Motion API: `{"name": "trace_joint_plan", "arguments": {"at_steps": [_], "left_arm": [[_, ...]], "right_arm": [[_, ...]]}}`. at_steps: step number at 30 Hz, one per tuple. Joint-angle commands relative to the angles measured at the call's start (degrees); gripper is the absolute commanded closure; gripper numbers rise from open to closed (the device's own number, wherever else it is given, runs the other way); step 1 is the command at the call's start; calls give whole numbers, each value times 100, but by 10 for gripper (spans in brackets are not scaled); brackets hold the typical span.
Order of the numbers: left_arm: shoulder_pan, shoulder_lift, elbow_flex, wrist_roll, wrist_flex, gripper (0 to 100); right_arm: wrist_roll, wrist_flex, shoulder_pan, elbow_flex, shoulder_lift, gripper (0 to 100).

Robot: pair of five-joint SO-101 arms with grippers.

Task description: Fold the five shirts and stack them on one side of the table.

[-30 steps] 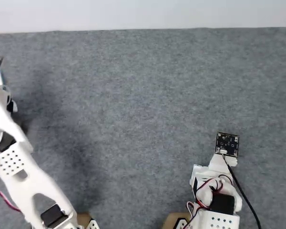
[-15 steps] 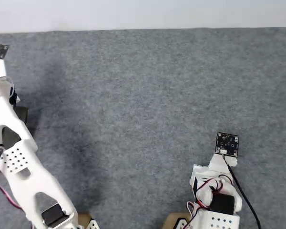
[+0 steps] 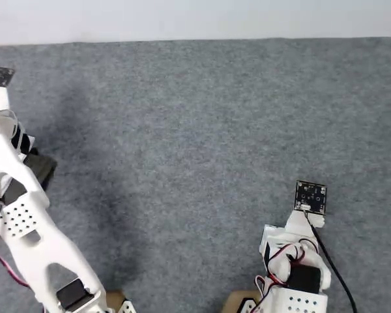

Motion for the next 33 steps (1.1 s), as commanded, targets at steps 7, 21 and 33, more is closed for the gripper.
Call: {"name": "trace_joint_plan", "arguments": {"at_steps": [7, 21, 33], "left_arm": [[-9, 431, -75, -26, -686, 881], [26, 545, -409, 316, -914, 891], [193, 774, -1332, 580, -1020, 923]], "right_arm": [[35, 4, 40, 97, -84, 987], [35, 4, 40, 97, -84, 987], [35, 4, 40, 97, -84, 987]]}}
